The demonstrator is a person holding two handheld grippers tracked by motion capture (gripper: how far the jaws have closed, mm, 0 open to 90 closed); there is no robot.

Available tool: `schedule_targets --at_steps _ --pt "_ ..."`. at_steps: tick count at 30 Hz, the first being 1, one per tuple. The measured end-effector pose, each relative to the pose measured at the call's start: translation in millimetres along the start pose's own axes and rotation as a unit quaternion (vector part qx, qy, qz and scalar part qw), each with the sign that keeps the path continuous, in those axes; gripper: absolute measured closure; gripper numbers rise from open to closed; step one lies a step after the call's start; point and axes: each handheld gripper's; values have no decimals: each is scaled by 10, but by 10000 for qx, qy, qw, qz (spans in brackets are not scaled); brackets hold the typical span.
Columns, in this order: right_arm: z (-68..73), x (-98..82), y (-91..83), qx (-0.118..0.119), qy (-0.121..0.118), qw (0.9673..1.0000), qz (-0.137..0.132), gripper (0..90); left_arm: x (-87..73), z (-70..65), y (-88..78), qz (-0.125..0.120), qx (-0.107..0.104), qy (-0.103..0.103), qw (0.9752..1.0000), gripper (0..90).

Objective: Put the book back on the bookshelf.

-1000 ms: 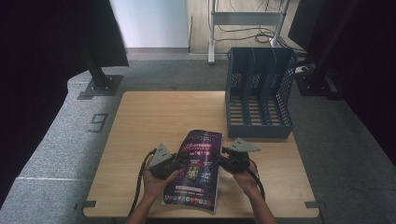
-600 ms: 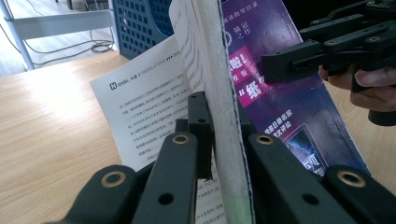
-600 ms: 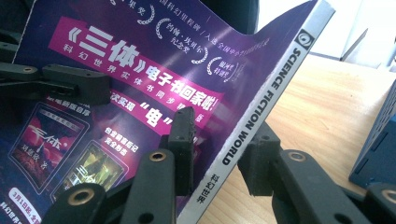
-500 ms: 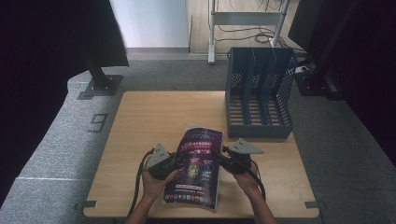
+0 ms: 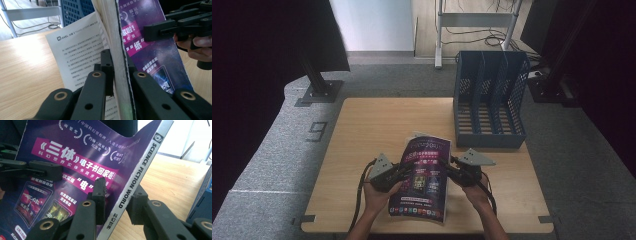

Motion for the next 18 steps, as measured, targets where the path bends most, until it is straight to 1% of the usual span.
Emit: schedule_targets --at_steps 10,18 --pt "34 72 -100 -32 -41 9996 -273 743 33 -32 -34 -111 -47 61 9999 852" --pt "55 90 -119 -34 -90 9994 -318 747 33 -24 -36 -118 -44 81 9999 853"
Point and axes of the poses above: each handheld gripper's, and its own axes: y roughly forward along the jaws, x roughly out of its top, z roughly to its left, and after that the axes turned 7 degrees about -y, right-handed
